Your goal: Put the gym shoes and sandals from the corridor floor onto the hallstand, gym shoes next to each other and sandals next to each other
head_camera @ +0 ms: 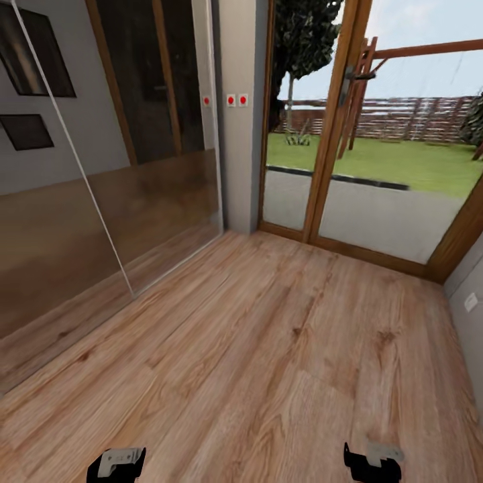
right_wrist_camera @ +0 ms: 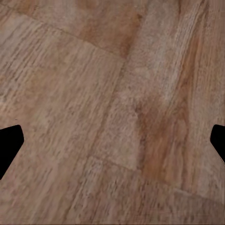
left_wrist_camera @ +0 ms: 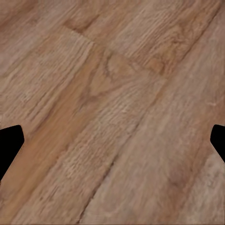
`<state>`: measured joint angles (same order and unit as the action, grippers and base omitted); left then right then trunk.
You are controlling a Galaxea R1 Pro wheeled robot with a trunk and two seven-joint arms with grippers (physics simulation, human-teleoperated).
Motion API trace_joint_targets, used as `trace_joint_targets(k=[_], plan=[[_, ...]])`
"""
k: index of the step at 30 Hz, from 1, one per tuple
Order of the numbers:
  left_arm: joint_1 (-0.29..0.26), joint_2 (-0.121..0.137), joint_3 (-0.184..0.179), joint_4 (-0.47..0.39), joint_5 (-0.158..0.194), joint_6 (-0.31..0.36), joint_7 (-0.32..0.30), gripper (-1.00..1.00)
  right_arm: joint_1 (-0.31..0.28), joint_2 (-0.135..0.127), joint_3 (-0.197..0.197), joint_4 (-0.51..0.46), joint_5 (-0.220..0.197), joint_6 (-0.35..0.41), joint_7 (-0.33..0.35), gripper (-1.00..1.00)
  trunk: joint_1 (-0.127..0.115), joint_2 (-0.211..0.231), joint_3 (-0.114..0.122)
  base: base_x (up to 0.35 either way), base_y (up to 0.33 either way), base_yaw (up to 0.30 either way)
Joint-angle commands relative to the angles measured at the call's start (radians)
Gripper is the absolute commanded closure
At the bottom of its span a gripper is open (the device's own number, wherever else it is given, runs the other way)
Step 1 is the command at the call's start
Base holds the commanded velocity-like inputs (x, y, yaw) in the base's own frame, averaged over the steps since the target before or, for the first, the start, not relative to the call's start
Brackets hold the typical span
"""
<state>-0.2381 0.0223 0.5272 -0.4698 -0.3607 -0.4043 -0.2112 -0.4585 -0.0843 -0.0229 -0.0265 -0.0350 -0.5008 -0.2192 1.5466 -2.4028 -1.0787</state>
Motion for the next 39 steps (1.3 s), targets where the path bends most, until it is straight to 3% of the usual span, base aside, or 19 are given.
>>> trace_joint_targets(k=[1,24,32,39], plan=[[-0.001,-0.001,0.009,0.000,-0.006,-0.004,-0.008,-1.00,0.000,0.000,-0.002,0.000,-0.003,-0.004,0.001,-1.00,0.000,0.000,-0.001,0.319,-0.117,0.278],[-0.001,0.000,0.019,0.000,0.003,-0.004,-0.002,-1.00,0.000,0.000,-0.002,0.000,-0.003,-0.004,0.004,-1.00,0.000,0.000,-0.001,0.334,-0.022,0.278],[-0.001,0.001,0.053,0.000,0.033,-0.008,0.041,-1.00,0.000,-0.001,-0.002,0.001,-0.003,-0.005,0.006,-1.00,0.000,0.000,-0.001,0.337,0.000,0.279],[-0.001,-0.002,0.060,0.001,0.035,-0.009,0.100,-1.00,0.003,-0.004,-0.002,0.001,-0.003,-0.006,0.008,-1.00,0.000,0.000,-0.001,0.312,0.000,0.279]])
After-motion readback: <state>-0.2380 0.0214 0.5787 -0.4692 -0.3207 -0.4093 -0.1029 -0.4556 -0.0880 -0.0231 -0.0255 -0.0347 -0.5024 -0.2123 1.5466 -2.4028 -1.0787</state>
